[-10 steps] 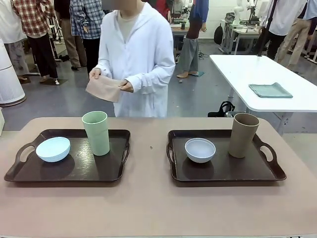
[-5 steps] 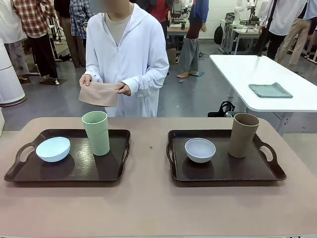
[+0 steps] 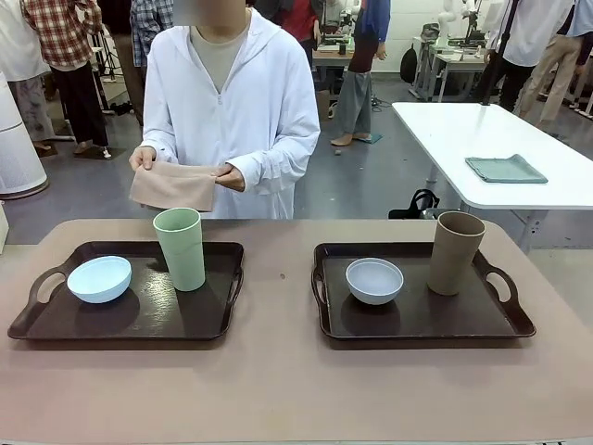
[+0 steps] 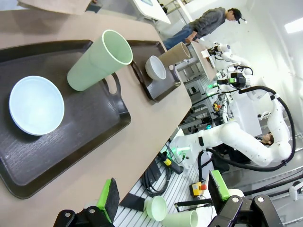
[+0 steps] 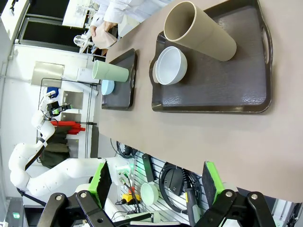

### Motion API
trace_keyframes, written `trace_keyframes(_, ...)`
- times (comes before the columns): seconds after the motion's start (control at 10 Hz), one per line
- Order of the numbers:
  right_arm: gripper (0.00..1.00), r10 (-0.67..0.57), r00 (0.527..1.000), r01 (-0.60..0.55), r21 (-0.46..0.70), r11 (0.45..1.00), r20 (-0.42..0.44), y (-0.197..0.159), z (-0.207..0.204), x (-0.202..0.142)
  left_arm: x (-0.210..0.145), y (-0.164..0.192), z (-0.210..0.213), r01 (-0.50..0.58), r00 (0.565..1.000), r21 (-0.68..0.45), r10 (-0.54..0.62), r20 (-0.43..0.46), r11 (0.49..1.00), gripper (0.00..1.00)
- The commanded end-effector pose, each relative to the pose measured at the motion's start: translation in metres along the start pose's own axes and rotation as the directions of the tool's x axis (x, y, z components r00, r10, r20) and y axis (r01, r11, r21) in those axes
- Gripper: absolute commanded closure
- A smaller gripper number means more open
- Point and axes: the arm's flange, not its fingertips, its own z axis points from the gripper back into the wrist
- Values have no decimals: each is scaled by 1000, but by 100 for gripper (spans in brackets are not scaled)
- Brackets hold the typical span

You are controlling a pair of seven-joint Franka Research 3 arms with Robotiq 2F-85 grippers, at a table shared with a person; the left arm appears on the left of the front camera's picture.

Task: Set up a tray with a mat and arrange the tableware.
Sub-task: Pick up the Picnic Bowl and Reusable plastic cup from the Handle tray in front of the human's position and hold them in the air.

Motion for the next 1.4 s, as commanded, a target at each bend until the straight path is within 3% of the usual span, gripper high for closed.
trace_keyframes(0.0,0,13,1000,-13,28,1000,9,2,0,2,-1,0,1,5,1000,-11,-5,6,1000,0)
trace_keyframes(1.3,0,13,1000,-13,28,1000,9,2,0,2,-1,0,1,5,1000,-11,-5,6,1000,0)
